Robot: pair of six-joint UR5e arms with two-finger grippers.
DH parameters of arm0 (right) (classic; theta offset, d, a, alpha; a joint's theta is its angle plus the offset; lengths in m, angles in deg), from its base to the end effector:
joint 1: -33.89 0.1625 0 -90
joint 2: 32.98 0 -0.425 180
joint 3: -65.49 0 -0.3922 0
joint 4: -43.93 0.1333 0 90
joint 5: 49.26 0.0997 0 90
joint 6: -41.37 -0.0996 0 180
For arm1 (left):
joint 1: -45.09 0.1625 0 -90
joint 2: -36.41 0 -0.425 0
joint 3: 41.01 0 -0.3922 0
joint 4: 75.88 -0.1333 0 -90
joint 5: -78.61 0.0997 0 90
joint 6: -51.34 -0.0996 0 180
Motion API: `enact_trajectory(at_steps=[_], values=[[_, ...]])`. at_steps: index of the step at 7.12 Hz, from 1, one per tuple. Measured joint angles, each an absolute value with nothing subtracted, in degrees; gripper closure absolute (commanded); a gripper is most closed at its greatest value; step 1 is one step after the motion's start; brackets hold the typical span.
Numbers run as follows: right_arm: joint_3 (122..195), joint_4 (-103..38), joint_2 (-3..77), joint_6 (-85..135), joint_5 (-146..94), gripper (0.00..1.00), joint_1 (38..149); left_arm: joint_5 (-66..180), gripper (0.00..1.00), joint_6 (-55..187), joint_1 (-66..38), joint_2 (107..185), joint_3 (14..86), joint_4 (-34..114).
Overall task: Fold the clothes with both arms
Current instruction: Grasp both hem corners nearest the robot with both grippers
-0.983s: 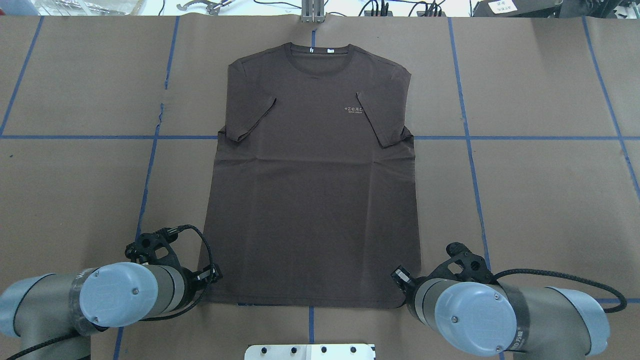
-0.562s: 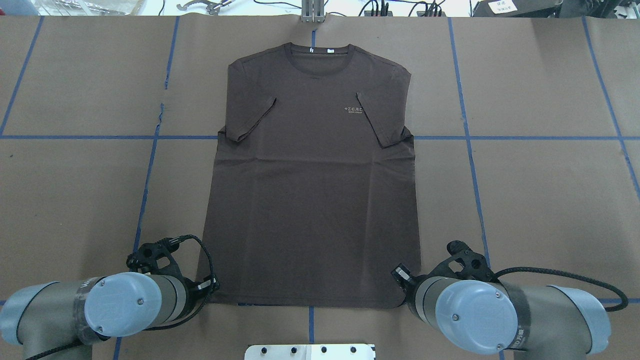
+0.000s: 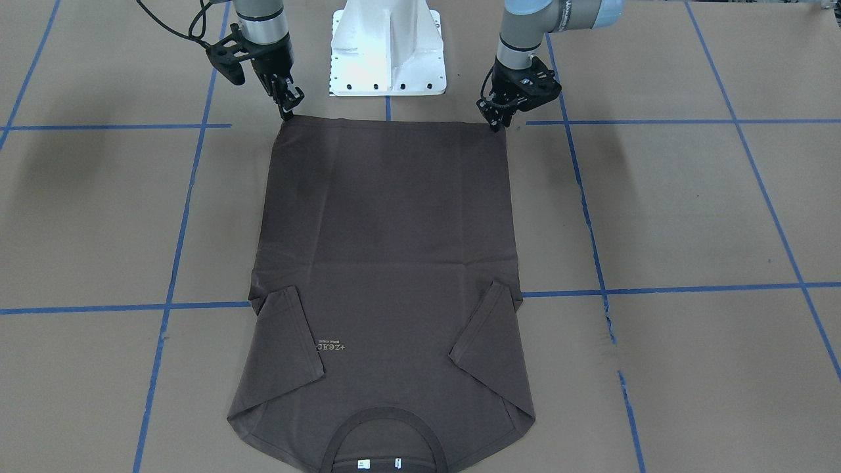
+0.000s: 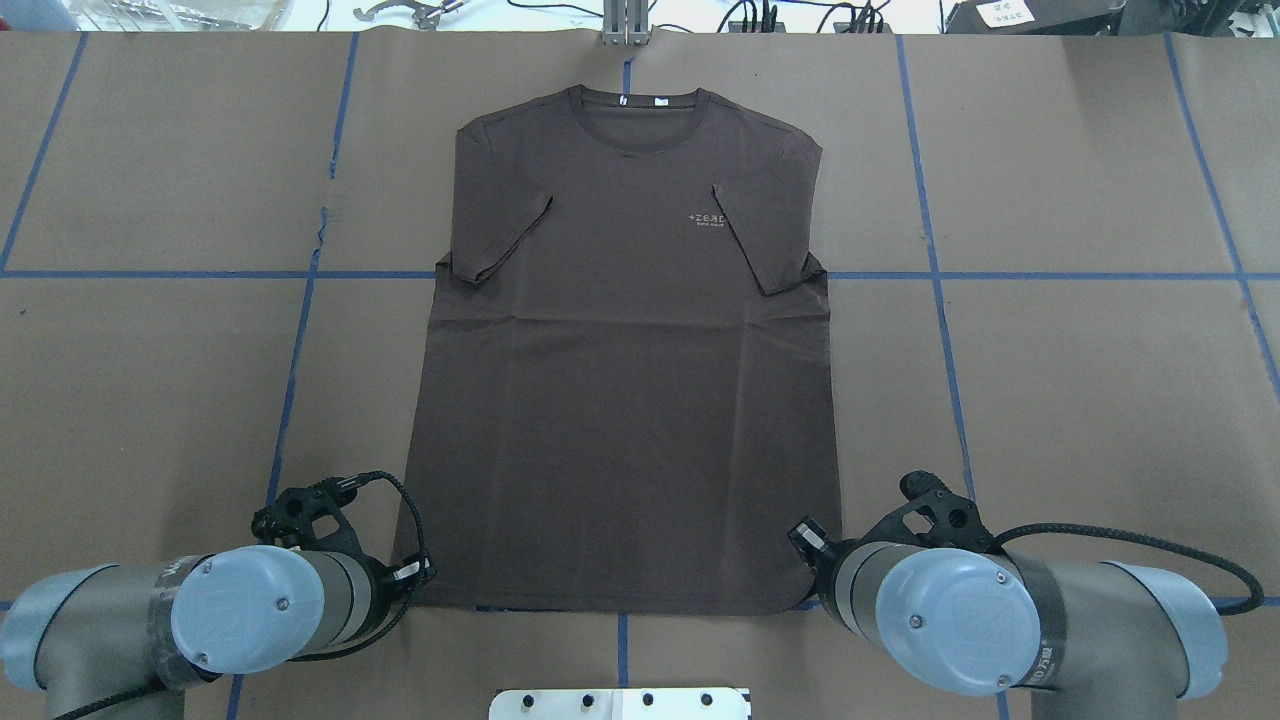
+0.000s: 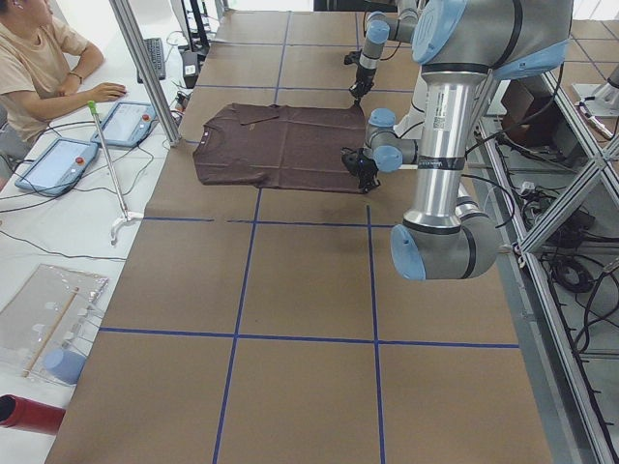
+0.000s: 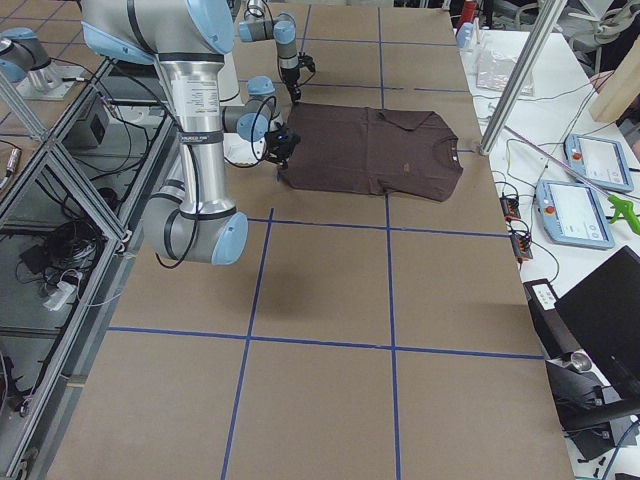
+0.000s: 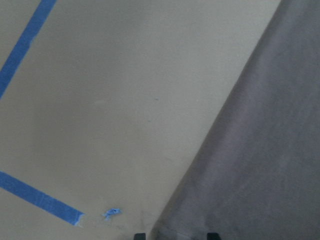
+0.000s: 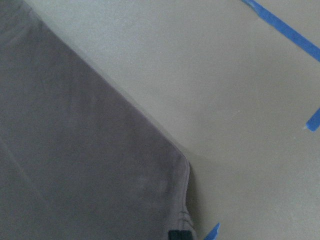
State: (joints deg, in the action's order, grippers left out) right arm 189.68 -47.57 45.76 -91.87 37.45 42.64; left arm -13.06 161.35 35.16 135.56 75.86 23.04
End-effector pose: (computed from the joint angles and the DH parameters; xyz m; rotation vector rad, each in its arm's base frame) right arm -0.4720 -0.2133 0.3022 -0.1814 -0.7751 0.8830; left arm 0.4953 -0.2191 0.3515 -0.0974 0.7870 -0.4838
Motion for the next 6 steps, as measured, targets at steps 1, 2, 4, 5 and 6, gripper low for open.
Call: enact_trajectory(at_steps=[1,2,4,5,6], values=[[189.75,-47.95,45.77,-91.87,37.46,1.0,42.6,-13.1,1.0,161.37,35.16,135.48,76.03,23.01],[189.81,-48.48,45.8,-91.87,37.41,1.0,42.48,-13.22,1.0,161.38,35.16,135.48,76.59,23.0],[190.45,-49.03,46.05,-91.55,37.38,1.0,42.32,-14.47,1.0,161.52,35.19,135.54,79.94,22.3],[192.16,-50.23,46.43,-91.42,37.39,1.0,41.52,-16.14,1.0,162.24,35.59,135.6,82.92,20.96],[195.62,-54.01,46.81,-91.37,37.39,1.0,39.58,-17.7,1.0,163.91,36.62,135.6,86.08,19.87]])
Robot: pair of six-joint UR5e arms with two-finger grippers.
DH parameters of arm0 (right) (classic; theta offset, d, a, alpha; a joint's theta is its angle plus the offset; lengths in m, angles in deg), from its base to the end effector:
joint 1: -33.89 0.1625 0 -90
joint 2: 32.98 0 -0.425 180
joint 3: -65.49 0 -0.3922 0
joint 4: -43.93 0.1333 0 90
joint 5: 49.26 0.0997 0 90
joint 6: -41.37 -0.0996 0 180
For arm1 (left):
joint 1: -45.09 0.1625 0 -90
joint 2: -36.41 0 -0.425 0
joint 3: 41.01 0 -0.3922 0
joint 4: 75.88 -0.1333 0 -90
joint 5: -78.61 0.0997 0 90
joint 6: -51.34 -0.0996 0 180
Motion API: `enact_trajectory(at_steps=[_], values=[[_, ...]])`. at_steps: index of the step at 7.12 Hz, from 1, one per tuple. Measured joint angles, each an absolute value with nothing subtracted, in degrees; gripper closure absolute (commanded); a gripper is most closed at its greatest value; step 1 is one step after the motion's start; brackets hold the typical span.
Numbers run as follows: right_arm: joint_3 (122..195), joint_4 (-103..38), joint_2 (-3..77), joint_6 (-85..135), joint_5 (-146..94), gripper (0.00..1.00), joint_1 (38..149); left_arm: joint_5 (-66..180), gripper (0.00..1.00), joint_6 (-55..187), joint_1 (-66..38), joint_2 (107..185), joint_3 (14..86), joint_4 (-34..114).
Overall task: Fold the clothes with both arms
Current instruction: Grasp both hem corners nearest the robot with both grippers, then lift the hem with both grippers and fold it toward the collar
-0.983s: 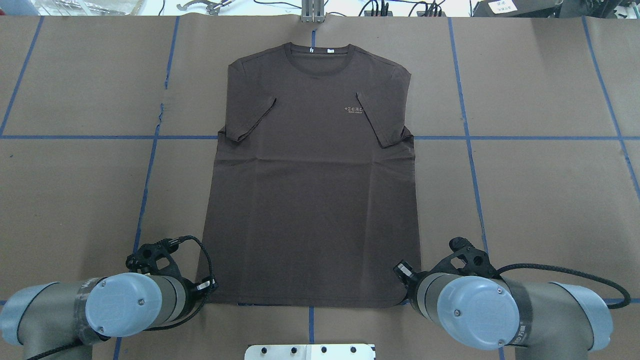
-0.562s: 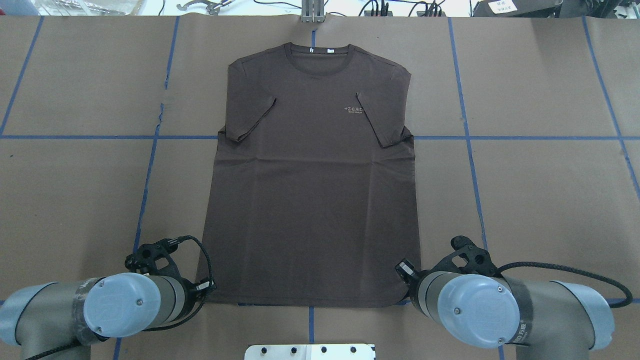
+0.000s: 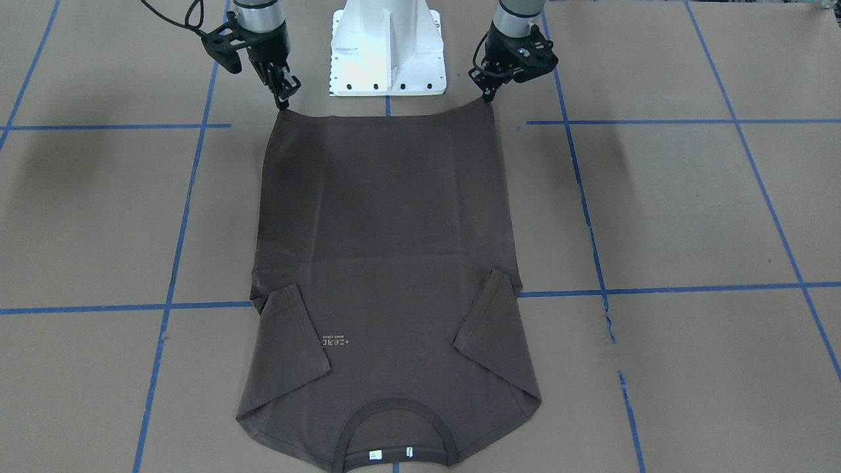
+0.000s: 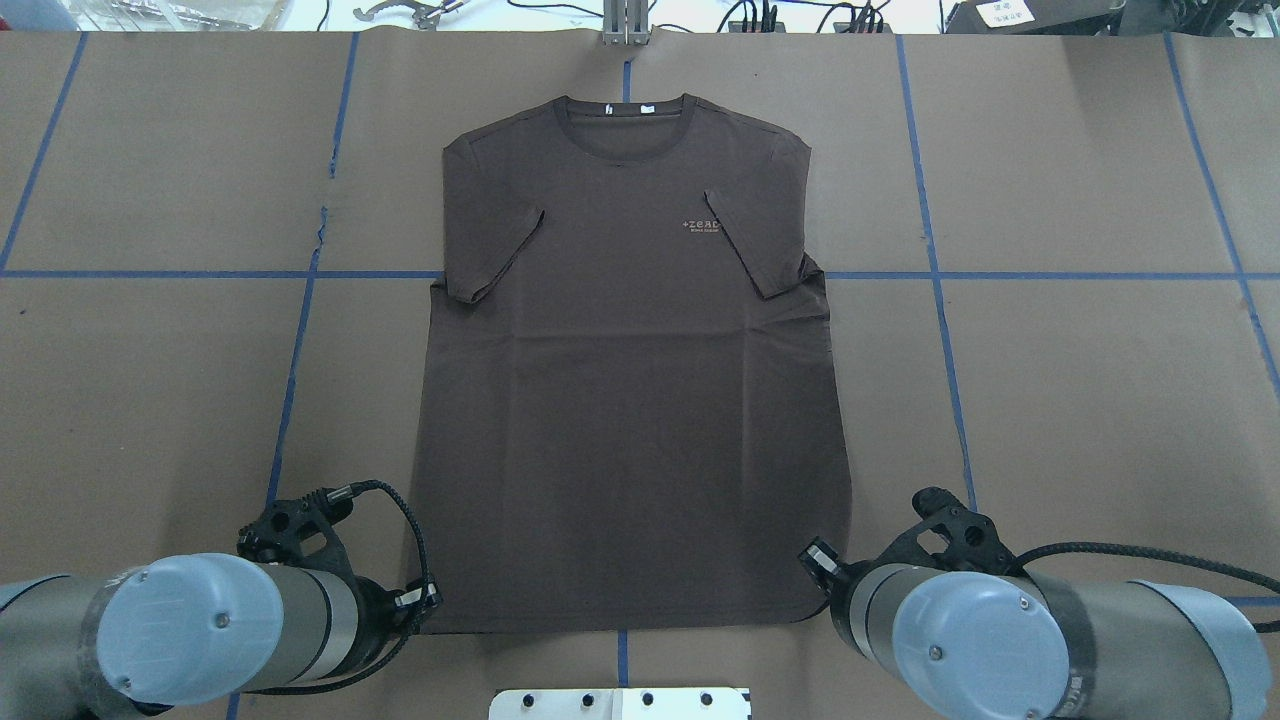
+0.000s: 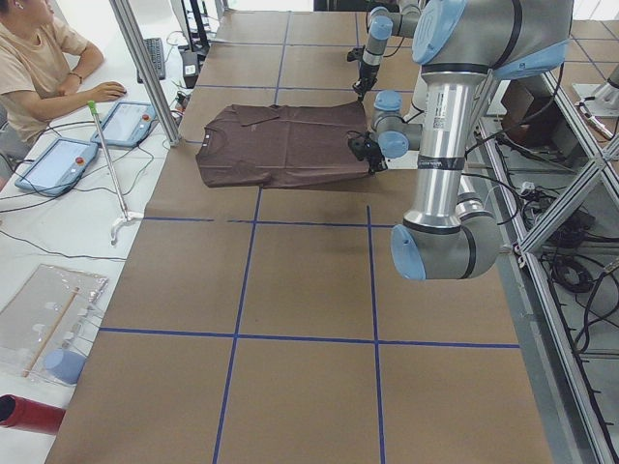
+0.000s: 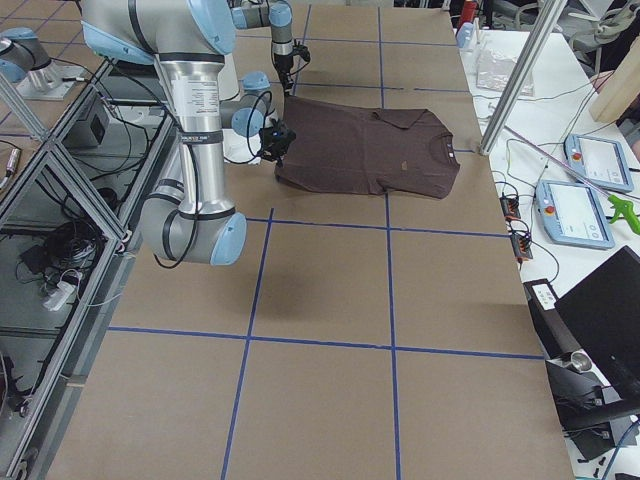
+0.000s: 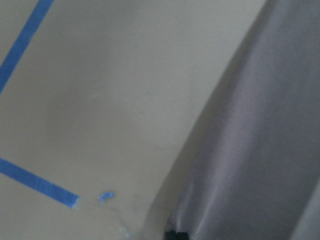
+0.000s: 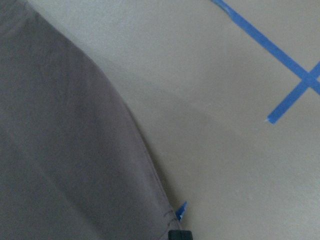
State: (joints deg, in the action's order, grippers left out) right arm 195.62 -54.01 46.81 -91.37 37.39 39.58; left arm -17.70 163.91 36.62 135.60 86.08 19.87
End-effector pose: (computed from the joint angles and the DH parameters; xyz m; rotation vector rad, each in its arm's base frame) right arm -0.4502 -0.1847 0.2850 -0.1878 -0.7414 0.8268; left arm 0.4551 -0.1915 0.2809 -0.2150 0.8960 -0.4533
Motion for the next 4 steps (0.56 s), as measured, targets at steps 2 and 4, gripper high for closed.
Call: enact_trajectory(at_steps=[2,4], values=[[201.38,-59.81,47.0,-91.15,37.4,1.0,37.59,-19.97,1.0,166.97,37.9,135.71,92.46,16.91],[200.62,-60.74,44.34,-86.62,37.18,1.0,42.33,-20.43,1.0,165.25,34.39,136.79,94.75,14.06]])
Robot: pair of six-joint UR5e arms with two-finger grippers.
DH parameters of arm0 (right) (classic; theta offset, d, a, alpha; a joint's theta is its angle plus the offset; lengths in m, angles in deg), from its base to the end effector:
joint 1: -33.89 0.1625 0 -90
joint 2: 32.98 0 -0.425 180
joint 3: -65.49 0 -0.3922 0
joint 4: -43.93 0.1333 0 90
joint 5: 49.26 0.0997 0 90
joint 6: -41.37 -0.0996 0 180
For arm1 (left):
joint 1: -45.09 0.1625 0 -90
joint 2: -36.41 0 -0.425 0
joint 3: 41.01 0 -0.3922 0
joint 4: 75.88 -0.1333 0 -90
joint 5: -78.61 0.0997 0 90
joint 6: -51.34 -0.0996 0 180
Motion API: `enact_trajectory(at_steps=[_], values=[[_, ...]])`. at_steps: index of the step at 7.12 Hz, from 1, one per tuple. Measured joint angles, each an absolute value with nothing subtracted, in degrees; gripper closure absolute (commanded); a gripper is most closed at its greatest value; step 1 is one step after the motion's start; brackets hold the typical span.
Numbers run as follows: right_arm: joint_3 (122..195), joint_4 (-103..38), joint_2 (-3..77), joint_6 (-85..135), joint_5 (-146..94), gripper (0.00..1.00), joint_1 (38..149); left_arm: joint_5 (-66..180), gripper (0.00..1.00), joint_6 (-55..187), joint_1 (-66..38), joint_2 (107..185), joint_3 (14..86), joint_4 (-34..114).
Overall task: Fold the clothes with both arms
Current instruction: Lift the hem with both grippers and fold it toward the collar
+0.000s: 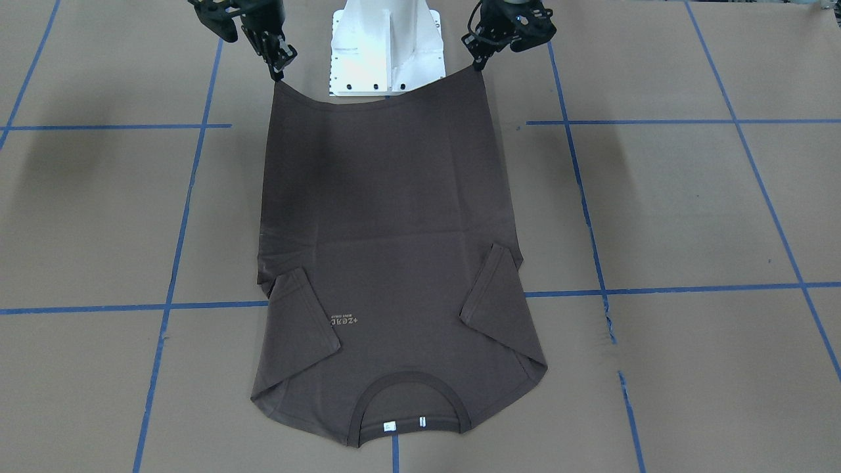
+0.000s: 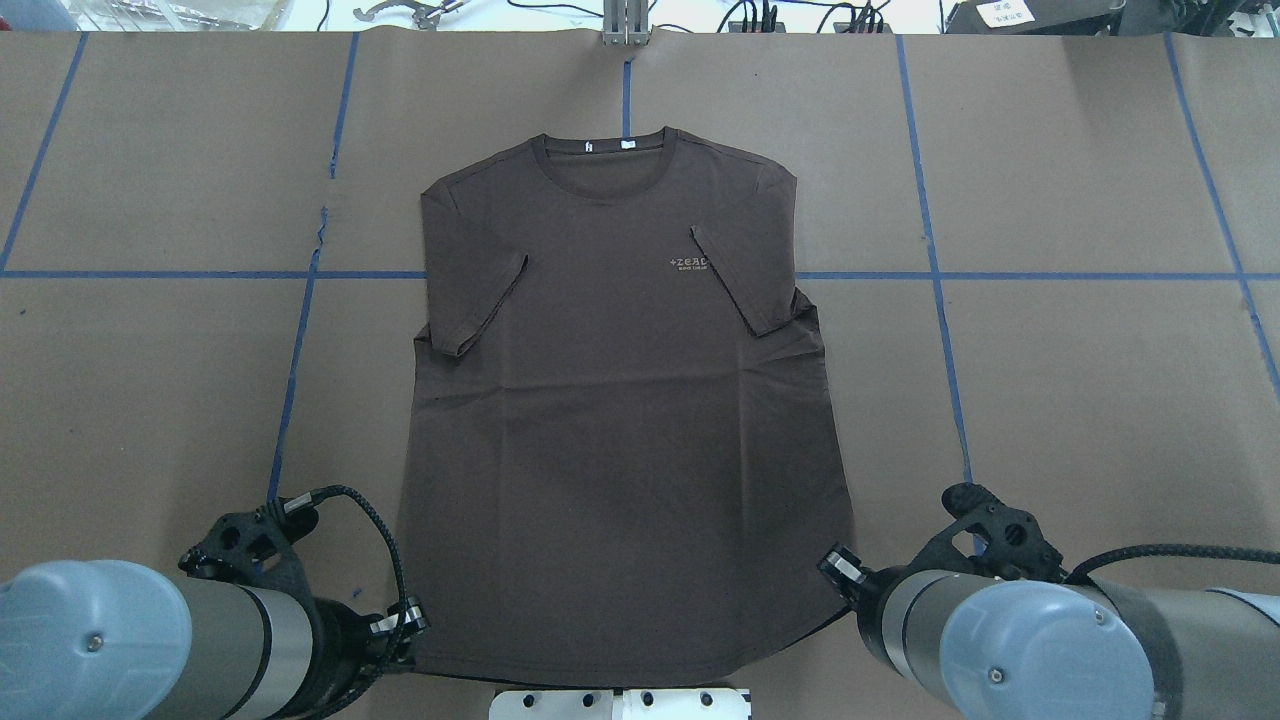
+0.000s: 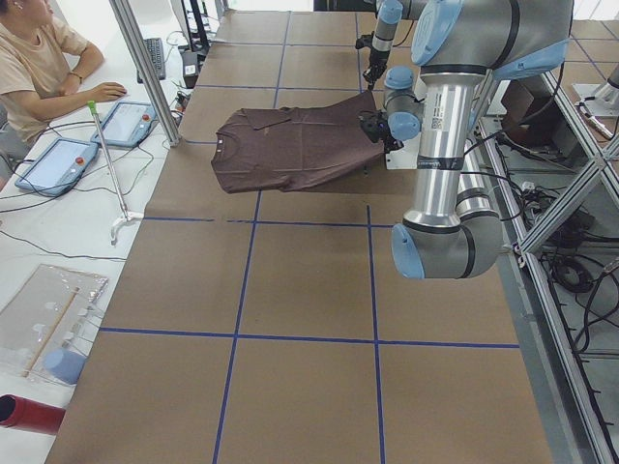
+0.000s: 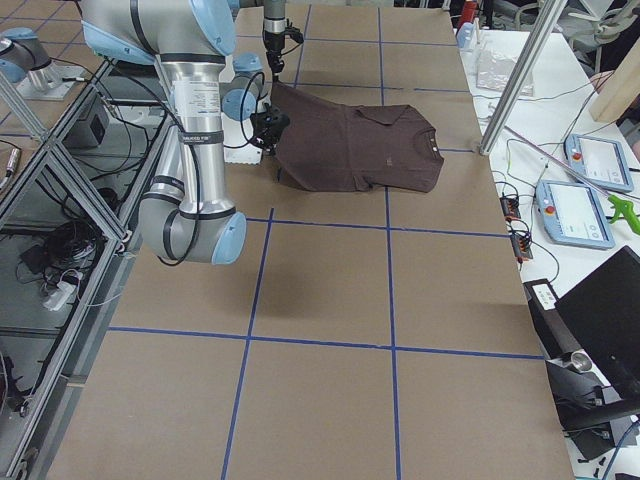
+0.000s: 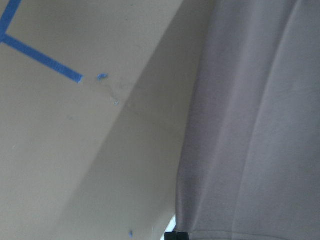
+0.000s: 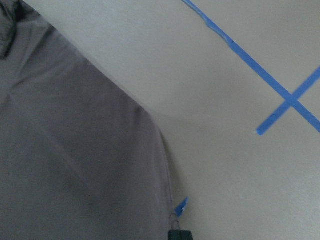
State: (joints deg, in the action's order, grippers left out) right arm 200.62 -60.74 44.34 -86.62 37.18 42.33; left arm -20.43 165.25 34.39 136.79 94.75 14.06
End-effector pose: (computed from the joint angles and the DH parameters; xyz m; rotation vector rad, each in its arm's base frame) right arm -0.4177 -0.2030 0.2496 -0.1386 -0.7640 0.7940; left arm 0.4030 -0.1959 0.2270 -0.2590 0.9633 -0.4766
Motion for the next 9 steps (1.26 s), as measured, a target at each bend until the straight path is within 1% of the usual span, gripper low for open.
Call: enact_trajectory(at_steps=[1,2,4,5,7,8,9], values=[[196.87,-60.74,40.1,-82.25,37.21,1.0,46.87,-20.37,1.0,159.56,29.03,139.02,93.32,13.76],[191.85,-60.68,35.36,-77.57,37.3,1.0,51.67,-20.38,1.0,152.23,22.89,142.23,89.86,13.81],[181.47,-57.95,28.88,-67.61,38.69,1.0,61.56,-20.43,1.0,141.05,11.53,147.4,78.57,18.46],[173.61,-52.23,27.02,-63.0,40.04,1.0,66.04,-20.42,1.0,137.86,7.68,148.23,72.93,23.53],[151.73,-37.67,20.28,-57.5,41.68,1.0,72.74,-18.65,1.0,135.77,3.27,151.67,60.45,32.37],[144.68,-34.37,17.2,-56.04,41.89,1.0,74.91,-16.65,1.0,135.5,2.54,154.44,53.5,35.82],[140.67,-33.04,15.28,-54.86,41.97,1.0,76.35,-15.14,1.0,135.41,2.3,156.6,46.81,39.97]])
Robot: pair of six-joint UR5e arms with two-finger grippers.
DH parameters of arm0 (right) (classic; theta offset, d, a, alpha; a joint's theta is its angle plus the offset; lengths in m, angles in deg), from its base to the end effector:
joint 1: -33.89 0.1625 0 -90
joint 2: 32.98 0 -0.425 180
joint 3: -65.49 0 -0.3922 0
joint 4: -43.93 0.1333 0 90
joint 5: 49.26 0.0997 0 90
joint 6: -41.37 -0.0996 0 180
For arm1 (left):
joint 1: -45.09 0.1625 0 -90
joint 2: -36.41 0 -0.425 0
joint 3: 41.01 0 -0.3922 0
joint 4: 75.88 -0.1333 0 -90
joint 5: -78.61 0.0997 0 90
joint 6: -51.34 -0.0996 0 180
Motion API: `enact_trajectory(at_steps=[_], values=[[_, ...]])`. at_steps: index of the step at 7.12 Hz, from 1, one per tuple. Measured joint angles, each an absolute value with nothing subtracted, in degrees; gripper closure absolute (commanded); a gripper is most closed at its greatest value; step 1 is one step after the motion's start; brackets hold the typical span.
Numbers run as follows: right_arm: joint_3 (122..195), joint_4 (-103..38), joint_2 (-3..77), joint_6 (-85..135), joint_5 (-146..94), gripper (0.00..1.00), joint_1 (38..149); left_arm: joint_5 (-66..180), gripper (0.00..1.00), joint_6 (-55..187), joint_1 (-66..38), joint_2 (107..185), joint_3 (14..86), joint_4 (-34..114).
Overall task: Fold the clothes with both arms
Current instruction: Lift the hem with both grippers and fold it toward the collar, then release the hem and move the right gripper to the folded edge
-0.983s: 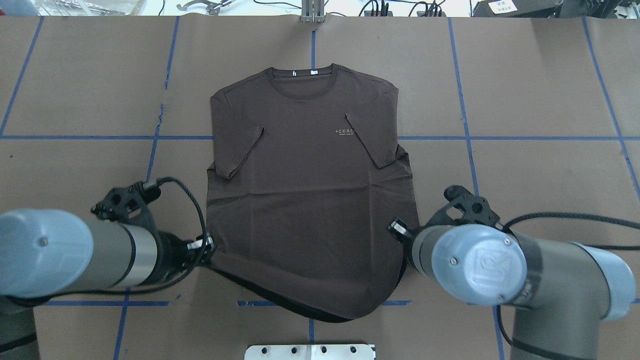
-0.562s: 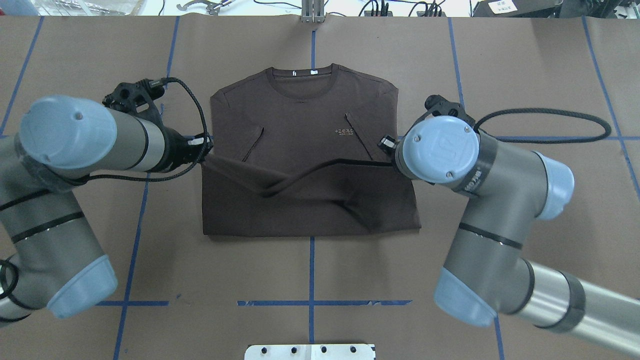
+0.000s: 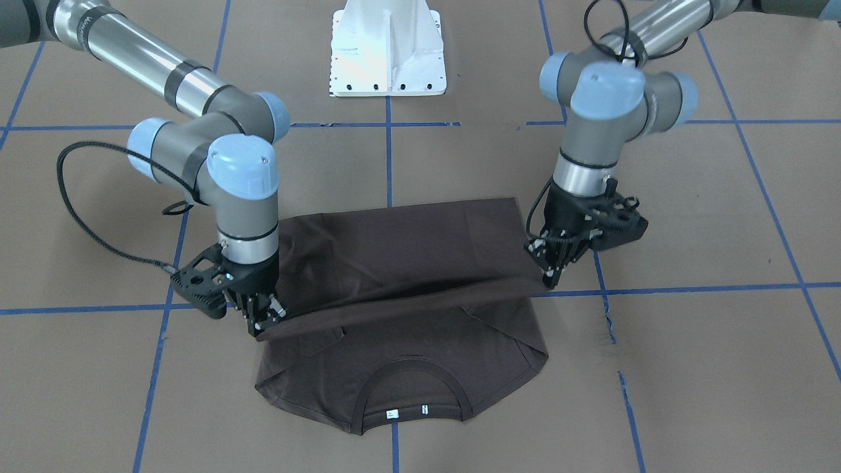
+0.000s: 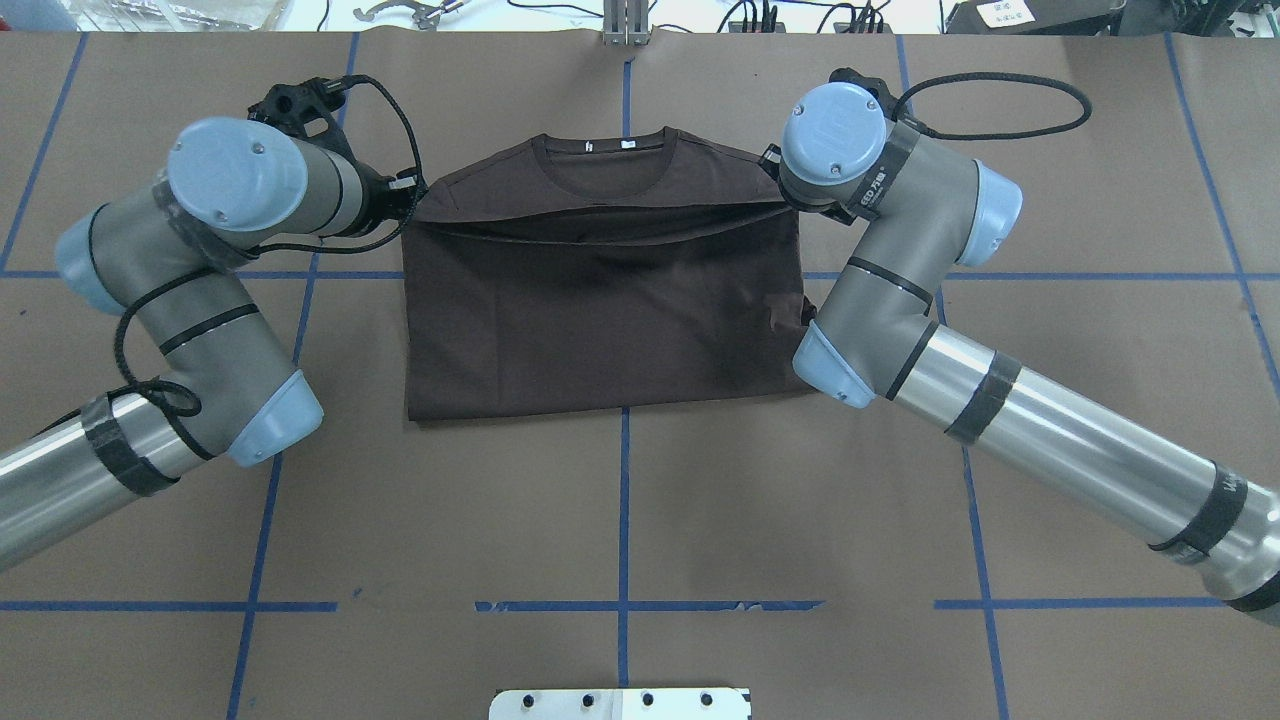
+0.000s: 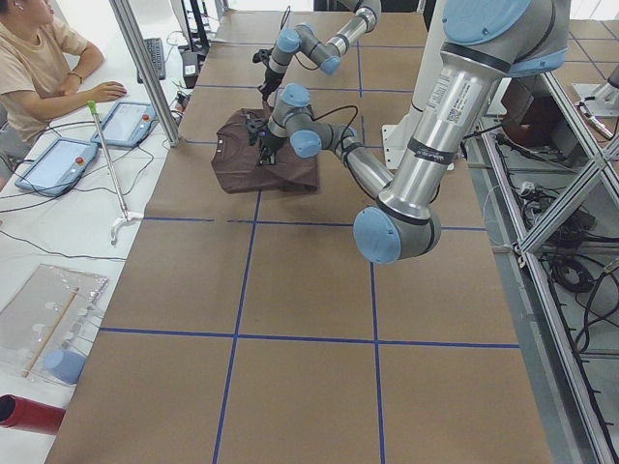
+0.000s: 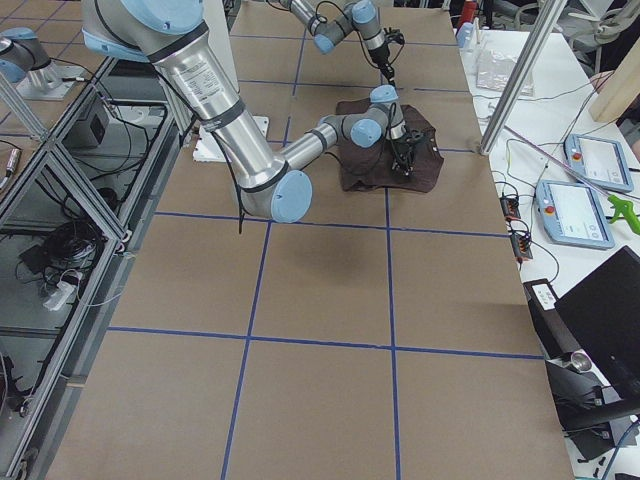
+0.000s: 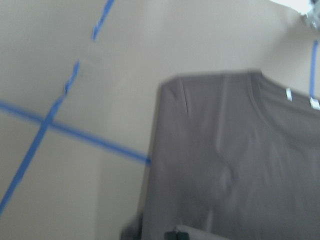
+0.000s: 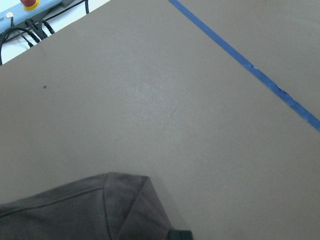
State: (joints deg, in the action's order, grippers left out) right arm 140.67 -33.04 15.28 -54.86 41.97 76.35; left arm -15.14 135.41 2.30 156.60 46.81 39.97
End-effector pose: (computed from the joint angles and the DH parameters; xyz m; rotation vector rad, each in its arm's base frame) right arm -0.4817 -0.6186 0.3144 0.2030 -0.6886 0.8068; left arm 0.4269 -0.5679 0.3238 0.3373 0.8939 -0.5638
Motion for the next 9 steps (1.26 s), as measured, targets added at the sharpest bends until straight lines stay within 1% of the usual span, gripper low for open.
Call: enact_trajectory(at_steps=[1,2,3,4,5,6,7,8,9], values=[[137.98,-32.15,13.92,-54.27,41.98,1.0,77.03,-14.12,1.0,135.38,2.24,158.04,41.54,43.84],[135.56,-30.45,12.69,-54.02,41.95,1.0,77.28,-13.41,1.0,135.39,2.24,159.05,38.3,46.09],[133.03,-28.14,11.51,-53.94,41.89,1.0,77.35,-13.11,1.0,135.44,2.3,159.73,36.7,47.01],[131.41,-26.8,10.66,-53.91,41.79,1.0,77.38,-13.02,0.79,135.5,2.42,160.07,36.11,47.38],[130.77,-26.28,10.08,-53.9,41.69,0.73,77.39,-13.01,0.7,135.53,2.5,160.04,35.9,48.03],[130.97,-26.1,9.61,-54.02,41.75,0.67,77.61,-13.06,0.65,135.54,2.49,159.67,35.7,49.54],[132.47,-26.16,9.44,-54.29,42.58,0.62,78.03,-13.11,0.65,135.52,2.44,159.08,35.47,51.3],[135.67,-26.42,10.71,-54.51,44.53,0.53,78.4,-13.24,0.64,135.48,2.4,158.08,36.0,52.5],[141.54,-26.66,14.88,-54.96,46.77,0.41,78.11,-13.78,0.64,135.55,2.32,156.63,38.4,53.08]])
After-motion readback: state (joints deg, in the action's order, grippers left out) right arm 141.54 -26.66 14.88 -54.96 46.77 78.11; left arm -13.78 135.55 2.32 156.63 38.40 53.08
